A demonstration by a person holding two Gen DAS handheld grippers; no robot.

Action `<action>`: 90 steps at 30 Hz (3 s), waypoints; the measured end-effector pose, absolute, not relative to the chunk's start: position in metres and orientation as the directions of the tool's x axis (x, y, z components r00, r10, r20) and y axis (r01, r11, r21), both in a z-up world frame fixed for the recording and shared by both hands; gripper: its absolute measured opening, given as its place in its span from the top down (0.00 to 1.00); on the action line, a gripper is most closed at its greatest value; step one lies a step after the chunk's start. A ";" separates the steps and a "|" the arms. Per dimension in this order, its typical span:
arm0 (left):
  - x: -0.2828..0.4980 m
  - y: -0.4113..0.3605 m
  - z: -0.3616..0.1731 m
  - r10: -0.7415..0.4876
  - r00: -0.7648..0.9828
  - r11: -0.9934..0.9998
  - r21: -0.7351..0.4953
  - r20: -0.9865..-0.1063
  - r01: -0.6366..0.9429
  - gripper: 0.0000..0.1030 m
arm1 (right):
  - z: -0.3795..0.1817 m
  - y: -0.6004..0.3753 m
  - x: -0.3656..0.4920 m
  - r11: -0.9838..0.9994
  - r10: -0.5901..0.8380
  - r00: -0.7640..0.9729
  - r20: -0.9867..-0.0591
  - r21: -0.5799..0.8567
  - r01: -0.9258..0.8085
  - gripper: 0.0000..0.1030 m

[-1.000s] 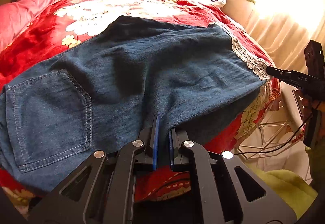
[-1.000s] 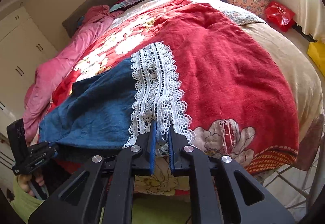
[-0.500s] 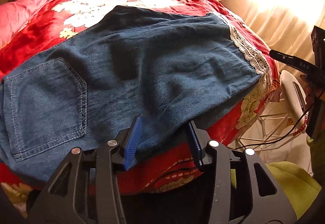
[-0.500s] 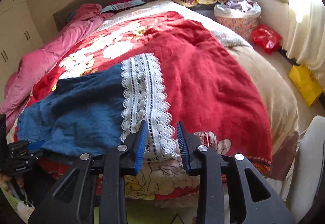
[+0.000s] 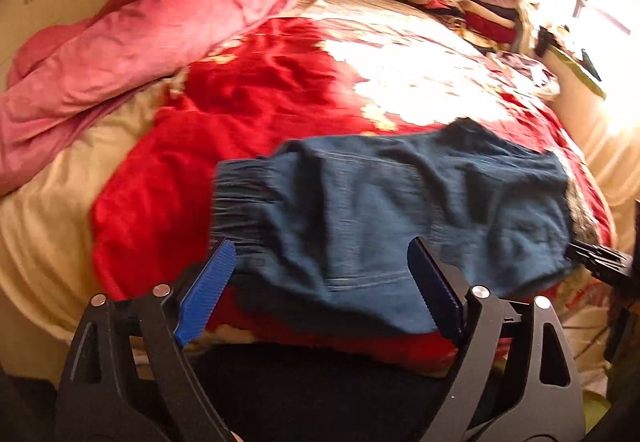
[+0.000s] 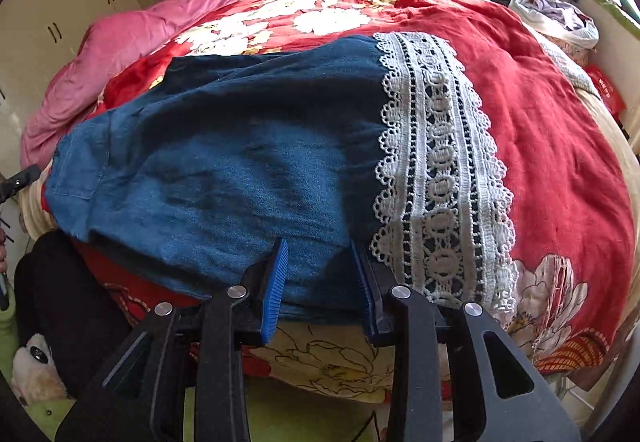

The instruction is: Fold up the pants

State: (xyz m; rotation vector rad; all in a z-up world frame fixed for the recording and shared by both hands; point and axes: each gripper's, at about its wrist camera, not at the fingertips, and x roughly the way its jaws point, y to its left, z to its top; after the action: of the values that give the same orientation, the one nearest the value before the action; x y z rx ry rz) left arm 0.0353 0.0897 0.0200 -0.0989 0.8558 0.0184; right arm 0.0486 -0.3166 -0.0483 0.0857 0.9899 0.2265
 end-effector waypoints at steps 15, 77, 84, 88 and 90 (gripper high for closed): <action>0.061 0.144 -0.010 -0.068 0.637 0.955 -0.236 -0.768 -0.182 0.68 | -0.052 -0.326 0.046 0.966 0.258 0.516 -0.817 0.208 -0.153 0.70; 0.230 -0.048 -0.008 -0.412 0.503 0.908 -0.293 -0.760 0.300 0.92 | -0.050 -0.278 0.080 0.903 0.353 0.506 -0.787 0.144 -0.406 0.64; 0.242 -0.048 -0.043 -0.328 0.481 0.939 -0.227 -0.813 0.257 0.90 | -0.052 -0.278 0.079 0.904 0.351 0.501 -0.791 0.147 -0.402 0.64; 0.226 -0.046 -0.022 -0.331 0.525 0.937 -0.210 -0.784 0.278 0.70 | -0.029 -0.295 0.083 0.900 0.403 0.529 -0.747 0.217 -0.378 0.64; 0.213 -0.046 -0.006 -0.311 0.572 0.943 -0.169 -0.759 0.288 0.68 | -0.008 -0.317 0.088 0.915 0.390 0.591 -0.707 0.228 -0.332 0.64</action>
State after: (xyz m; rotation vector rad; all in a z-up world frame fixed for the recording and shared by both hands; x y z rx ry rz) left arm 0.2132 -0.0463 -0.0063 -0.0282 0.8955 -0.3510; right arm 0.0883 -0.3167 -0.0080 0.0742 0.8399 0.4206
